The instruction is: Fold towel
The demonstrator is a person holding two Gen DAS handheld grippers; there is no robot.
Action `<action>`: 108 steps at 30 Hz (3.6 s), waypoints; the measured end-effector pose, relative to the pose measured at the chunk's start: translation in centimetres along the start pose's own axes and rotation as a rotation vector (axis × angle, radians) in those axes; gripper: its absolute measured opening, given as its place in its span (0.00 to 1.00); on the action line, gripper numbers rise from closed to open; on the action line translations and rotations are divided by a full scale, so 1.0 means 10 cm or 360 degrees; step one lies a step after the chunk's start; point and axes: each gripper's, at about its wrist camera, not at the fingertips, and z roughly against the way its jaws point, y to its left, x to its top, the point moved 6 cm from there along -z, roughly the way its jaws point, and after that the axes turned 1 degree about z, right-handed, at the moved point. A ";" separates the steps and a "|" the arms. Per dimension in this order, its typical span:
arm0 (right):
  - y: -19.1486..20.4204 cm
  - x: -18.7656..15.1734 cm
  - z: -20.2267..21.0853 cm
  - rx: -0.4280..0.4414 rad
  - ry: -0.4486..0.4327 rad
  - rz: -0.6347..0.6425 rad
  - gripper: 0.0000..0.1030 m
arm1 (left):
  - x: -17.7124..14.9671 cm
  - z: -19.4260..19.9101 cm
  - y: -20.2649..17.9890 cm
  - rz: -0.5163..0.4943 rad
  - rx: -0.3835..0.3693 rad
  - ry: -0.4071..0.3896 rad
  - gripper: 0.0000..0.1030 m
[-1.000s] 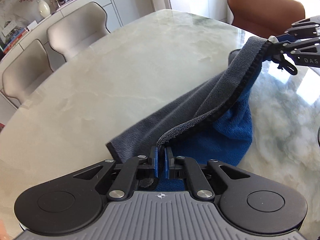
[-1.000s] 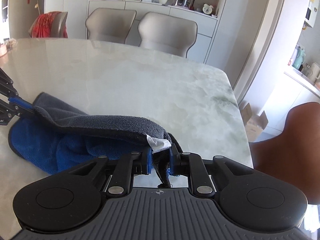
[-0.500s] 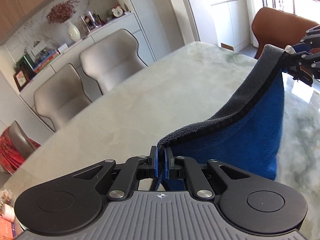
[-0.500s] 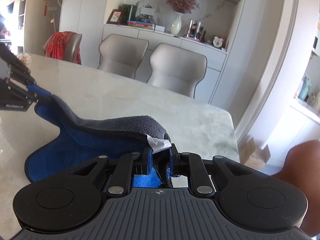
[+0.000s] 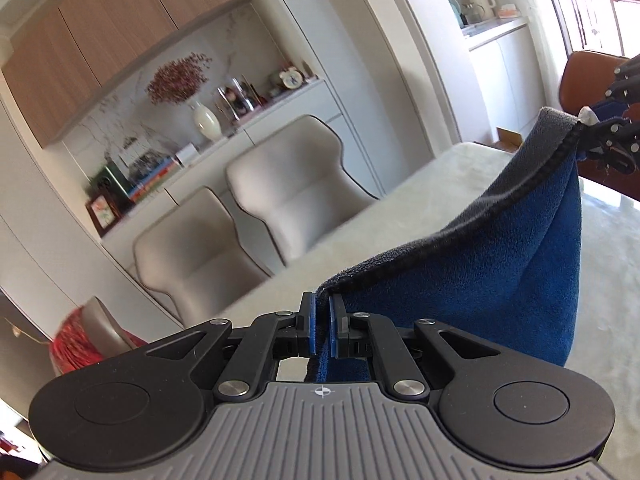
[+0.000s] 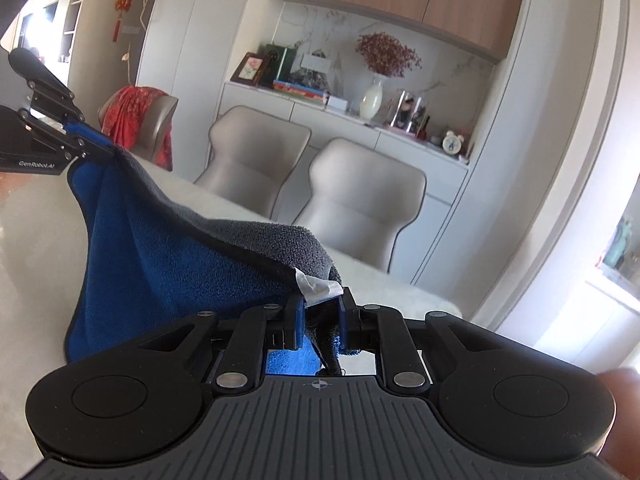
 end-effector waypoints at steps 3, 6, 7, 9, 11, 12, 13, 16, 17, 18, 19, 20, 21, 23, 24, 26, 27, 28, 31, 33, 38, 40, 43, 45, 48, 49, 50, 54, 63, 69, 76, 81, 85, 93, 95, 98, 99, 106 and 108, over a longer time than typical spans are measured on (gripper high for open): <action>-0.06 0.22 -0.05 -0.0017 -0.0048 0.0036 0.16 | 0.17 0.02 0.15 -0.0013 0.0053 -0.0039 0.05; -0.03 0.24 -0.05 -0.0002 -0.0033 0.0066 0.16 | 0.12 0.05 0.12 -0.0019 0.0030 -0.0032 0.05; 0.00 0.19 -0.05 0.0010 -0.0011 0.0075 0.16 | 0.05 0.06 0.07 -0.0024 0.0011 -0.0015 0.05; 0.09 0.03 -0.04 0.0041 0.0051 0.0098 0.15 | -0.15 0.06 -0.07 -0.0033 -0.0055 0.0041 0.05; 0.23 -0.21 -0.01 0.0073 0.0150 0.0130 0.16 | -0.38 0.07 -0.22 -0.0020 -0.0124 0.0102 0.05; 0.28 -0.31 0.00 0.0086 0.0189 0.0140 0.16 | -0.54 0.08 -0.33 -0.0018 -0.0168 0.0154 0.05; 0.35 -0.43 0.01 0.0108 0.0234 0.0148 0.16 | -0.69 0.10 -0.44 -0.0019 -0.0213 0.0206 0.05; 0.56 -0.79 0.11 0.0204 0.0382 0.0159 0.16 | -1.01 0.20 -0.67 -0.0005 -0.0316 0.0311 0.05; 0.63 -0.89 0.15 0.0235 0.0425 0.0161 0.16 | -1.11 0.26 -0.73 0.0009 -0.0347 0.0342 0.05; 0.69 -0.98 0.19 0.0268 0.0466 0.0161 0.15 | -1.18 0.31 -0.77 0.0014 -0.0366 0.0362 0.05; 0.74 -1.06 0.23 0.0300 0.0504 0.0161 0.16 | -1.23 0.35 -0.81 0.0011 -0.0381 0.0382 0.05; 0.80 -1.13 0.28 0.0332 0.0540 0.0164 0.16 | -1.29 0.40 -0.83 0.0006 -0.0398 0.0404 0.05; 0.85 -1.19 0.32 0.0366 0.0572 0.0170 0.16 | -1.36 0.45 -0.86 0.0001 -0.0415 0.0427 0.05; 0.96 -1.33 0.39 0.0435 0.0638 0.0189 0.16 | -1.48 0.53 -0.93 -0.0022 -0.0453 0.0469 0.06; 1.01 -1.39 0.41 0.0462 0.0672 0.0204 0.16 | -1.54 0.57 -0.96 -0.0034 -0.0475 0.0493 0.06; 1.10 -1.52 0.43 0.0498 0.0736 0.0228 0.16 | -1.68 0.64 -1.06 -0.0061 -0.0525 0.0544 0.06; 1.13 -1.59 0.44 0.0516 0.0768 0.0238 0.16 | -1.76 0.67 -1.11 -0.0076 -0.0557 0.0573 0.06; 1.16 -1.64 0.45 0.0530 0.0794 0.0245 0.16 | -1.81 0.69 -1.16 -0.0087 -0.0579 0.0597 0.06; 1.23 -1.78 0.48 0.0582 0.0899 0.0290 0.17 | -1.98 0.70 -1.27 -0.0149 -0.0653 0.0684 0.11; 1.25 -1.86 0.50 0.0595 0.0978 0.0333 0.21 | -2.08 0.70 -1.31 -0.0200 -0.0711 0.0753 0.11; 1.20 -1.90 0.64 0.0662 0.1042 0.0338 0.33 | -2.18 0.81 -1.20 -0.0282 -0.0821 0.0826 0.11; 1.14 -1.85 0.66 0.0698 0.1025 0.0262 0.34 | -2.15 0.84 -1.11 -0.0287 -0.0852 0.0828 0.11; 0.95 -1.66 0.63 0.0816 0.0950 0.0016 0.37 | -1.93 0.72 -0.97 -0.0195 -0.0806 0.0710 0.13; 0.86 -1.50 0.67 0.1003 0.0889 -0.0129 0.51 | -1.77 0.61 -0.91 -0.0130 -0.0757 0.0623 0.22; 0.78 -1.31 0.75 0.1085 0.0714 -0.0075 0.53 | -1.55 0.35 -0.87 -0.0083 -0.0671 0.0475 0.25; 0.73 -1.29 0.69 0.0983 0.0691 -0.0058 0.53 | -1.49 0.24 -0.87 -0.0074 -0.0649 0.0431 0.25; 0.65 -1.28 0.56 0.0824 0.0690 -0.0066 0.53 | -1.43 0.10 -0.88 -0.0064 -0.0627 0.0382 0.26; 0.35 -1.38 0.01 0.0365 0.0672 -0.0294 0.46 | -1.30 -0.36 -0.94 0.0004 -0.0593 0.0359 0.35; 0.21 -1.75 -0.81 0.0201 0.0749 -0.0343 0.24 | -1.43 -0.77 -1.11 0.0108 -0.0596 0.0492 0.40; 0.12 -1.82 -0.97 0.0246 0.0818 -0.0384 0.24 | -1.55 -0.78 -1.19 0.0082 -0.0618 0.0533 0.44; 0.11 -1.92 -1.07 0.0284 0.0875 -0.0444 0.30 | -1.64 -0.79 -1.18 0.0121 -0.0636 0.0556 0.47; 0.13 -1.93 -1.11 0.0296 0.0854 -0.0446 0.25 | -1.65 -0.82 -1.17 0.0148 -0.0621 0.0557 0.53; 0.18 -1.89 -1.09 0.0315 0.0832 -0.0398 0.06 | -1.65 -0.83 -1.14 0.0179 -0.0609 0.0563 0.58; -0.11 -1.52 -1.15 0.0114 0.0687 -0.0248 0.03 | -1.57 -0.91 -1.17 0.0222 -0.0550 0.0561 0.62; -0.18 -1.45 -1.23 0.0110 0.0682 -0.0232 0.03 | -1.54 -0.94 -1.18 0.0234 -0.0531 0.0558 0.62; -0.20 -1.42 -1.39 0.0108 0.0717 -0.0136 0.03 | -1.49 -1.03 -1.18 0.0271 -0.0478 0.0549 0.66; -0.18 -1.42 -1.43 0.0110 0.0735 -0.0113 0.03 | -1.47 -1.06 -1.18 0.0294 -0.0462 0.0551 0.68; -0.09 -1.63 -1.59 0.0091 0.0923 -0.0021 0.03 | -1.39 -1.15 -1.05 0.0360 -0.0445 0.0573 0.72; -0.09 -1.65 -1.54 0.0077 0.0923 0.0002 0.04 | -1.33 -1.13 -0.95 0.0335 -0.0409 0.0516 0.71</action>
